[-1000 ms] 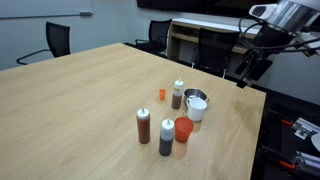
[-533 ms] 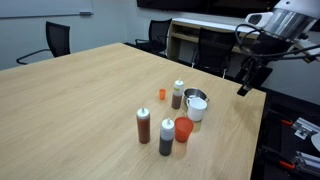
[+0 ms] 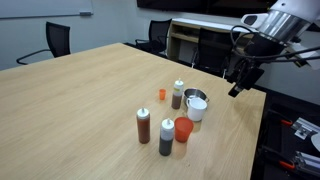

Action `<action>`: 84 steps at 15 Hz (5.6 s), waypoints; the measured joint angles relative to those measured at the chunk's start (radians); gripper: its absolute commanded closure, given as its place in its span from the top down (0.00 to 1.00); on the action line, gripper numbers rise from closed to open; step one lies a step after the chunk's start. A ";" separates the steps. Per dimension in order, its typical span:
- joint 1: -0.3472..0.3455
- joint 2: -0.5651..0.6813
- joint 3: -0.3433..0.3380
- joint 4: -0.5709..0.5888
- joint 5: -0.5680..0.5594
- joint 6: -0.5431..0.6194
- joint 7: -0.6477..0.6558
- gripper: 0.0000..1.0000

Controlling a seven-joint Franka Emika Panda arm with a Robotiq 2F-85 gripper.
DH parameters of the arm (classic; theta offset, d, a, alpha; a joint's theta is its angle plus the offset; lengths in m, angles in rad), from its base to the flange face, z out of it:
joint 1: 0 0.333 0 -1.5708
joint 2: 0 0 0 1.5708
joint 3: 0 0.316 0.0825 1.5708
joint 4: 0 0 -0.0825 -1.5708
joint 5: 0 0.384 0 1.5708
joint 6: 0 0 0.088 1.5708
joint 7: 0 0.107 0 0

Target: Pick up the orange cup from the table, pour its contents in the silver pot and put the orange cup back on the table.

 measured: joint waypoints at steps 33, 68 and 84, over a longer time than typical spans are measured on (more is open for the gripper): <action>-0.114 0.529 0.113 0.146 -0.749 0.373 0.654 1.00; 0.340 0.953 -0.429 0.418 -0.937 0.767 0.899 1.00; 0.333 0.985 -0.440 0.438 -0.938 0.764 0.896 0.01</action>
